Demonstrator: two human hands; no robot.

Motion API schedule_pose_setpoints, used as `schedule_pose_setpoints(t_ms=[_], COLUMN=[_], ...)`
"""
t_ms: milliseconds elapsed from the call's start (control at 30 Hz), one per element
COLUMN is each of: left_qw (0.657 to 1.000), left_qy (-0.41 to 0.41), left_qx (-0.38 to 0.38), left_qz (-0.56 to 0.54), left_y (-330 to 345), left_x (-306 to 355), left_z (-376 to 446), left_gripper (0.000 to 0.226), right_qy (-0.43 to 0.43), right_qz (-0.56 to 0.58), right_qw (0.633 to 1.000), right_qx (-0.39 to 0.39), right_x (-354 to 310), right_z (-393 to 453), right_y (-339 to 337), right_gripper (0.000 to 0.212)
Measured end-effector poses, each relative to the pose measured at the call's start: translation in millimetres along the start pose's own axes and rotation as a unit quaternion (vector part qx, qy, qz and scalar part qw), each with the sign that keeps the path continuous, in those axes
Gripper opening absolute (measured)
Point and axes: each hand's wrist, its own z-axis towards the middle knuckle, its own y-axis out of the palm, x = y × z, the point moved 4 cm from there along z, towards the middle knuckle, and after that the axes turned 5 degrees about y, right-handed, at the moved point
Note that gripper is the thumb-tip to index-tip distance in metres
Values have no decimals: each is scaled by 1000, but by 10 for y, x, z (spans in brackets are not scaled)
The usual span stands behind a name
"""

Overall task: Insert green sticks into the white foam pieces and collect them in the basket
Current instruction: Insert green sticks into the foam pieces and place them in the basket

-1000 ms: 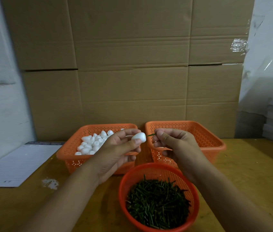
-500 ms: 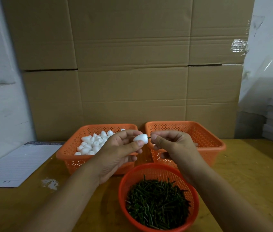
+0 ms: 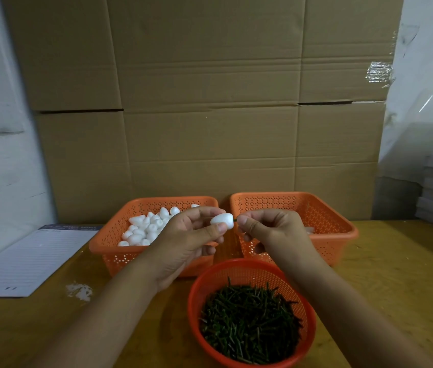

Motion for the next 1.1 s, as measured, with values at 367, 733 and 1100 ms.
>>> schedule_pose_setpoints(t_ms=[367, 733, 1100], left_qw=[1000, 1000, 997], left_qy=[16, 16, 47], left_qx=[2, 5, 59], left_qz=[22, 25, -10], left_y=[7, -23, 7], left_x=[20, 3, 34], left_z=[-2, 9, 39], left_gripper=[24, 27, 49], right_qy=[1, 25, 47], right_qz=[5, 13, -26], right_qw=[1000, 999, 997], right_qx=[-4, -15, -64], right_x=[-12, -26, 29], right_z=[-13, -10, -27], right_y=[17, 35, 141], right_gripper=[12, 13, 16])
